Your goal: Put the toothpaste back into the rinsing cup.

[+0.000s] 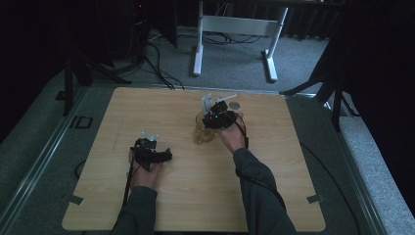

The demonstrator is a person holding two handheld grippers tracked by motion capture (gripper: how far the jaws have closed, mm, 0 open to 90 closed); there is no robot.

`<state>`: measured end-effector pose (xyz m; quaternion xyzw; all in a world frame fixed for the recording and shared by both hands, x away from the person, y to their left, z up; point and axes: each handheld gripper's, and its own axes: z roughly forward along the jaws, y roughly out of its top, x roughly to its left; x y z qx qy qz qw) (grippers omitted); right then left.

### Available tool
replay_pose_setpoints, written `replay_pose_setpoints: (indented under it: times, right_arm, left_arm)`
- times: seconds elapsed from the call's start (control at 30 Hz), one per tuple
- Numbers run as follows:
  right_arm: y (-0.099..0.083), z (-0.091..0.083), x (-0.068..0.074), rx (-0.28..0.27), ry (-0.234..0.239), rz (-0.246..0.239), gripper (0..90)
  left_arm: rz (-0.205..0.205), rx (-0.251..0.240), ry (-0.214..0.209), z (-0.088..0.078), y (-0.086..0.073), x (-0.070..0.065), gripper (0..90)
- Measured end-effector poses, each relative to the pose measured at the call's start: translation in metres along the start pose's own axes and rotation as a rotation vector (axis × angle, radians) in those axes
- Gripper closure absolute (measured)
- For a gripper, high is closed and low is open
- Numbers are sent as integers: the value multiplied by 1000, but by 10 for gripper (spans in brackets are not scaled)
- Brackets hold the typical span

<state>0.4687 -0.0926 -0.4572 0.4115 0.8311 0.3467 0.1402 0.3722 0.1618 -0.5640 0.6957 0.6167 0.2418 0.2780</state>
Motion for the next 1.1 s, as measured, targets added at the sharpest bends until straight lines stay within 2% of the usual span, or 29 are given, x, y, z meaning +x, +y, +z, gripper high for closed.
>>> replay_pose_setpoints:
  times: [0.13,0.33,0.5,0.8,0.87,1.1]
  right_arm:
    - [-5,0,0,-5,14,-1,545]
    - [-5,-4,2,-10,3,-6,523]
    - [-6,-9,3,-41,11,-8,513]
    - [-8,-22,8,-54,2,-62,504]
    - [-11,-26,5,-50,-12,-80,502]
    - [-23,-41,-12,-52,-36,-65,493]
  left_arm:
    - [-3,-2,1,0,0,0,24]
    - [-1,-2,1,0,0,0,24]
    - [-3,-2,1,0,0,0,24]
    - [-3,-2,0,0,0,0,24]
    - [-3,-2,0,0,0,0,24]
    - [-3,-2,1,0,0,0,24]
